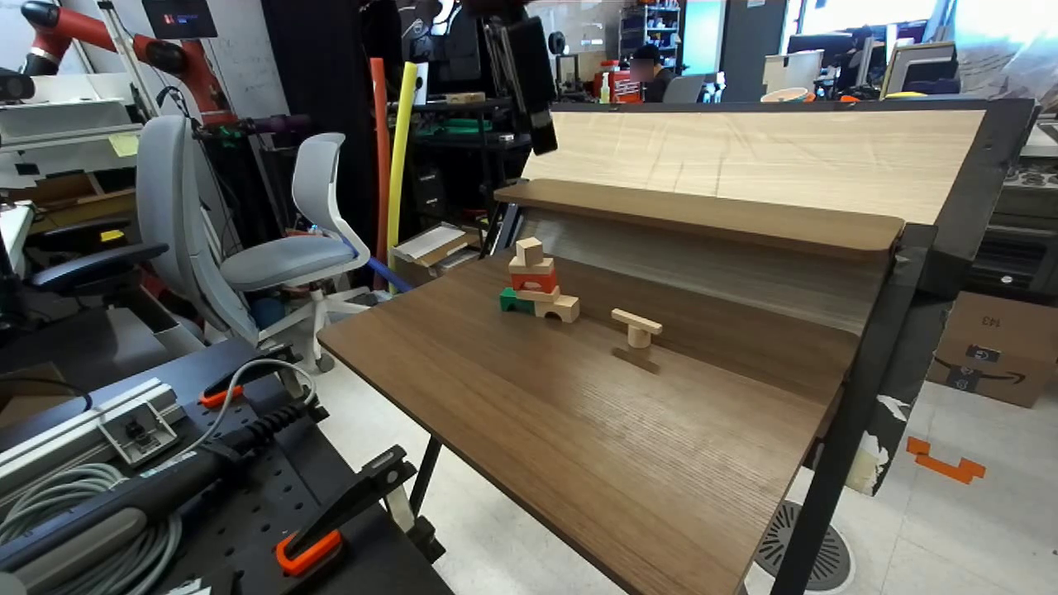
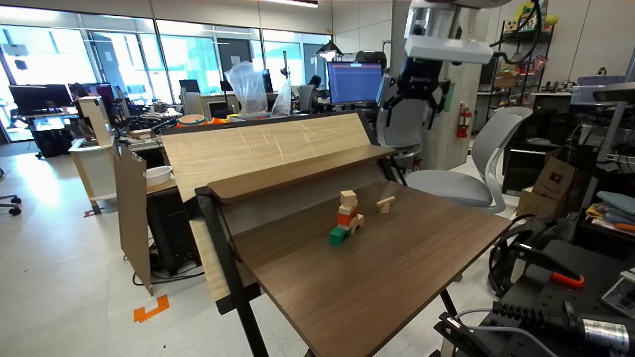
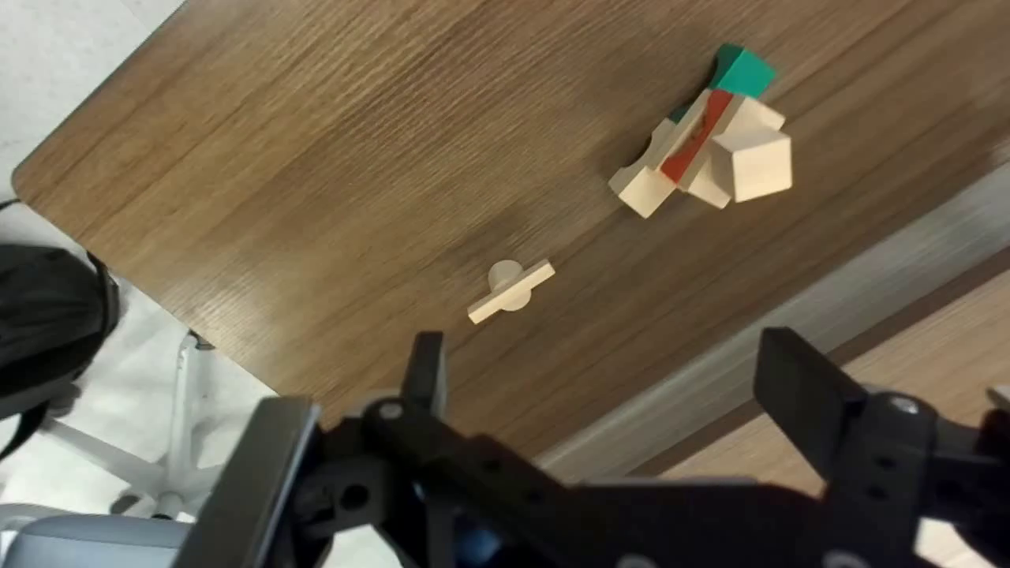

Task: Place the last building block on top of the block tower

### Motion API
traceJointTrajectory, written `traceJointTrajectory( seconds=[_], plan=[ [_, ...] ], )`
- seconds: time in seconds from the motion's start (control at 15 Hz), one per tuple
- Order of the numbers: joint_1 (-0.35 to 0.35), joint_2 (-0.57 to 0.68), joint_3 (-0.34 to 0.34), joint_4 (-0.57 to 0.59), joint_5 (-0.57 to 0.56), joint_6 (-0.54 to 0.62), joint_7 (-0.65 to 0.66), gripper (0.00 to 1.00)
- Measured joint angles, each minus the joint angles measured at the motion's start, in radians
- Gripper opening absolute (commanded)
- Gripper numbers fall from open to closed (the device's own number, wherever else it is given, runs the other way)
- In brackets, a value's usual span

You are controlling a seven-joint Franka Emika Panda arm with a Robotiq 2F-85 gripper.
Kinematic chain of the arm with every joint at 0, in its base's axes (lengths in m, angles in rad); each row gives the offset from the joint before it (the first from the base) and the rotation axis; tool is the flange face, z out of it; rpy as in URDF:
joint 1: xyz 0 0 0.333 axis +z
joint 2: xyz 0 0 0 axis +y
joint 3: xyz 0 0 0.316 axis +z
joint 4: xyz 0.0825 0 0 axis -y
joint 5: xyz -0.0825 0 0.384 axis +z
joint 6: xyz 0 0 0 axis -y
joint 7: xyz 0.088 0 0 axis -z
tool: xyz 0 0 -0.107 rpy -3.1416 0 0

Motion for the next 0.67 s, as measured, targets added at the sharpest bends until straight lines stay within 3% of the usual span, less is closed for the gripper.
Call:
traceJointTrajectory(
  seconds=[0.2,0.67],
  plan=[
    [0.006,0.129,-0.02,0.07,-0.038,0.054,0.185,1.0],
    [0.05,0.371,-0.104,0.262,-0.054,0.051,0.573,1.0]
  ],
)
